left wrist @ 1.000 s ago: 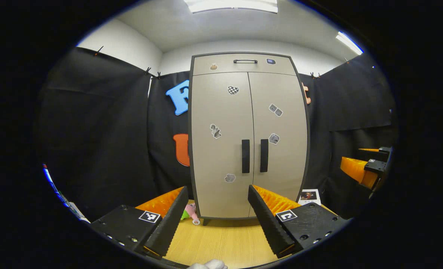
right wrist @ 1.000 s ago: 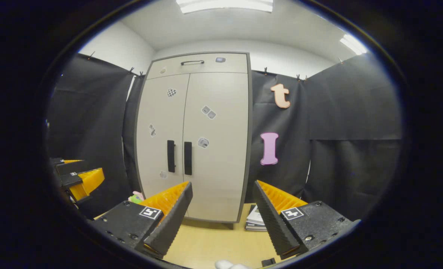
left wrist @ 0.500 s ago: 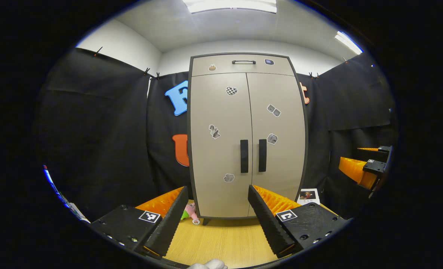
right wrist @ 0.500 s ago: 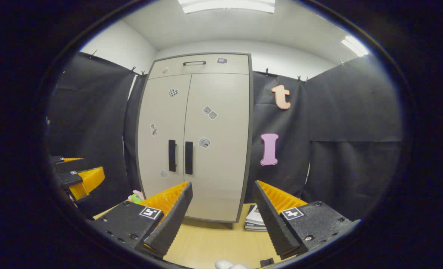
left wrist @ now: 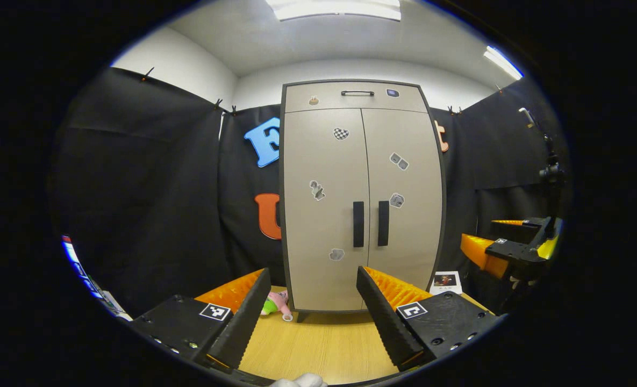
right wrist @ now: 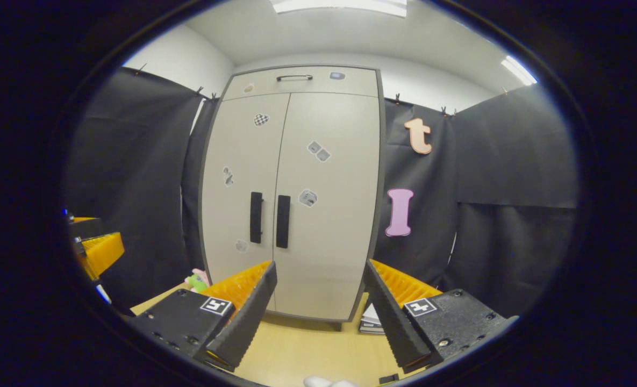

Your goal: Open the right door of the double-door shoe cabinet with the right hand, and open the left door with the left hand.

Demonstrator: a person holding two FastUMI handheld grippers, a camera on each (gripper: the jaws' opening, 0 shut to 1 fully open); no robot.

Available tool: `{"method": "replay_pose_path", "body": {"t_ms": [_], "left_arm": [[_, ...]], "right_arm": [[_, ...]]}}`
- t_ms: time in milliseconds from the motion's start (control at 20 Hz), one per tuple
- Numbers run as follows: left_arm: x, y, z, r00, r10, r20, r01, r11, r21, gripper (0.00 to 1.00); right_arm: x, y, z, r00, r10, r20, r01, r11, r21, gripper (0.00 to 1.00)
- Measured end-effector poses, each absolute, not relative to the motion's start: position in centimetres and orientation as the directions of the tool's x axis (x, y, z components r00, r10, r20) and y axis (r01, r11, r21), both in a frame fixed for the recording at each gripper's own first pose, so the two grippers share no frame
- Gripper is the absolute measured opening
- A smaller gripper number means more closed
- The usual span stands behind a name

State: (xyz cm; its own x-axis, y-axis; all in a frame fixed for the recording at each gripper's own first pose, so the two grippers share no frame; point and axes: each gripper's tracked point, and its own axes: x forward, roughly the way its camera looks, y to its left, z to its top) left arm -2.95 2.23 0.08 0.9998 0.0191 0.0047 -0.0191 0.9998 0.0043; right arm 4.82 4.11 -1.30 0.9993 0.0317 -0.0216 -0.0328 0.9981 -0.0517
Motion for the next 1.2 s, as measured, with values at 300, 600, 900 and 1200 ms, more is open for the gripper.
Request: {"method": "replay_pose_path", "body": {"t_ms": [300, 600, 900, 1200], "left_arm": [[-4.4, 3.0, -1.1, 0.999, 0.035, -0.023, -0.034, 0.999, 0.009, 0.96], [-4.3, 3.6, -2.1, 0.996, 0.076, -0.055, -0.076, 0.997, -0.011, 0.96], [-3.5, 4.3, -2.0, 0.991, 0.125, -0.056, -0.125, 0.992, 0.0, 0.96], [-2.5, 5.1, -1.7, 0.985, 0.165, -0.056, -0.166, 0.986, -0.006, 0.96]], "right_arm": [[12.4, 7.4, -0.8, 0.999, 0.032, -0.019, -0.032, 0.999, -0.013, 1.0], [21.2, 11.0, -0.6, 0.999, 0.031, -0.035, -0.031, 0.999, 0.013, 1.0], [27.6, 12.4, -1.1, 0.997, 0.004, -0.071, -0.004, 1.0, -0.001, 0.96], [30.4, 12.7, -1.5, 0.994, -0.006, -0.106, 0.007, 1.0, 0.012, 0.85]]}}
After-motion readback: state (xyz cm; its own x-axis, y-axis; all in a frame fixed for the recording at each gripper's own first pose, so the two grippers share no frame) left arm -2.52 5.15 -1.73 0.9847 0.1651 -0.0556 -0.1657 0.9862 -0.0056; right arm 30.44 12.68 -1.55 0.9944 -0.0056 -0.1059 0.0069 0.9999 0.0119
